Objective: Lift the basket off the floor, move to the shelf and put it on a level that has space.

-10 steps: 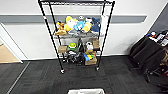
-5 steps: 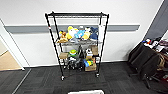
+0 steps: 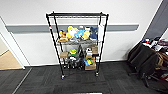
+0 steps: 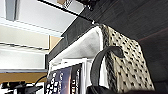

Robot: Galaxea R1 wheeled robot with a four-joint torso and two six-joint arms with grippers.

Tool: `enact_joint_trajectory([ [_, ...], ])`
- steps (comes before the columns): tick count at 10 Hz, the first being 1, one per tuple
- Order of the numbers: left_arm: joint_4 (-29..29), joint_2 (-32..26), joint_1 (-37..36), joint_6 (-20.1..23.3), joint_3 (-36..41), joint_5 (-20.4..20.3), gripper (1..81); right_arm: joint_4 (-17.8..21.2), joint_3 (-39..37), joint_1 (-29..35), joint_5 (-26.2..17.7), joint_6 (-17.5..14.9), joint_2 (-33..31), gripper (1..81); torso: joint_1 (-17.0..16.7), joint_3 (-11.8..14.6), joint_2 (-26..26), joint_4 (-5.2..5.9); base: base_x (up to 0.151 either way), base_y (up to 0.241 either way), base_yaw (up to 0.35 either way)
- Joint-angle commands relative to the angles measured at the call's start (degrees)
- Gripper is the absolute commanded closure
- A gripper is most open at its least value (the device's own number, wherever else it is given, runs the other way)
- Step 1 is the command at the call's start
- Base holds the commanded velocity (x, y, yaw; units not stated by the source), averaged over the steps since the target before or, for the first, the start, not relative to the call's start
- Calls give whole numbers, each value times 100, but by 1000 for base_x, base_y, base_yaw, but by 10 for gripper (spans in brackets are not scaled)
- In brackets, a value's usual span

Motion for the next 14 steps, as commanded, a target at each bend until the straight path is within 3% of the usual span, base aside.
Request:
enact_joint_trajectory([
  [1,-40,-48,-554,40,167,163,811,55,329,663,-91,28,-307,811,4,214,-2,0,0,0,0],
  [2,-40,14,-519,48,97,163,811,55,320,654,-91,28,-359,811,-24,473,37,-2,0,0,0],
  [6,-40,6,-475,66,88,180,811,46,268,620,-108,10,-386,811,-68,929,107,-2,0,0,0],
  [7,-40,-12,-467,75,88,215,811,46,268,620,-108,2,-368,811,-72,638,107,-2,0,0,0],
  [10,-31,-196,-309,92,175,171,811,37,180,602,-117,11,-184,811,-79,844,105,-2,0,0,0],
  [11,-22,-241,-247,92,176,154,811,37,118,602,-117,11,-113,811,-83,826,105,417,0,0,0],
  [12,-22,-267,-221,92,167,154,811,46,57,619,-126,11,-43,811,-83,815,105,504,0,0,0],
  [13,-22,-267,-220,92,176,154,811,37,39,602,-135,19,-8,811,-83,811,105,105,0,0,0],
  [14,-13,-215,-220,92,176,154,811,37,-4,602,-143,11,-25,811,-83,811,105,236,0,0,0],
])
